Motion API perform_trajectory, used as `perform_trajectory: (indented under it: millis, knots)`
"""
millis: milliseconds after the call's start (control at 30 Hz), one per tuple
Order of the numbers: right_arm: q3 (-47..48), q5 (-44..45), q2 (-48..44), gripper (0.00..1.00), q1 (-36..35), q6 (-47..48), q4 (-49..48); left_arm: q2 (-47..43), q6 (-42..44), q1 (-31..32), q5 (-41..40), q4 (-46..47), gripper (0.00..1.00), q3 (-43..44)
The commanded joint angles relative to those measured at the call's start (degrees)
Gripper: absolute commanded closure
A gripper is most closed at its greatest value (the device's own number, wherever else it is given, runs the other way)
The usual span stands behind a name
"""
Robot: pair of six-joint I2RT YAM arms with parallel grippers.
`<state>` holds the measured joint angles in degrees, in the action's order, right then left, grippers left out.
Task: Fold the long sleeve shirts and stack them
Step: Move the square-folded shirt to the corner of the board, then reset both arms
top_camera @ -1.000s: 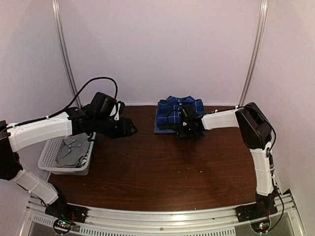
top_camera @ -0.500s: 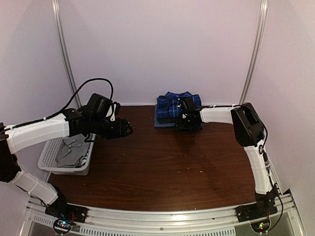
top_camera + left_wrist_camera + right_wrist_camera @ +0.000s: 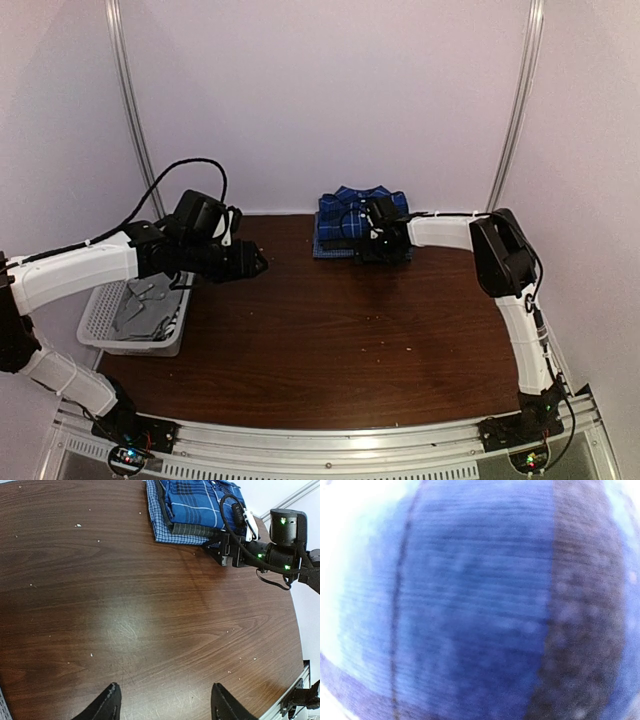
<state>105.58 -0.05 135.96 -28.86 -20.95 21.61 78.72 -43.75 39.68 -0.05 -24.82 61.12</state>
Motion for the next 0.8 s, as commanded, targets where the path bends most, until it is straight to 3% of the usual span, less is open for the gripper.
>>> perform_trajectory:
  millis: [0, 167, 233, 500, 767]
  knots:
    - [-1.11, -1.76, -1.9, 0.11, 0.89, 0.65, 3.22, -1.46, 0.94, -0.57, -0.47, 0.65, 0.37, -0.43]
    - [-9.2, -1.9, -9.94, 0.07, 0.17, -0.59, 0.92, -1.4, 1.11, -0.57, -0.13, 0.86, 0.36, -0.52]
    - [-14.3, -2.03, -13.8, 0.01, -0.3, -1.21, -0.74, -1.53, 1.41, -0.57, 0.03, 1.13, 0.34, -0.6]
    - [-29.65, -0.27, -31.16, 0.0, -5.1, -5.2, -5.63, -2.98, 3.63, -0.57, 0.05, 2.61, 0.2, -1.2]
    - [-42.04, 6.37, -47.19, 0.0, -15.49, -12.25, -9.06, -6.71, 6.65, -0.57, 0.05, 4.07, 0.07, -3.88]
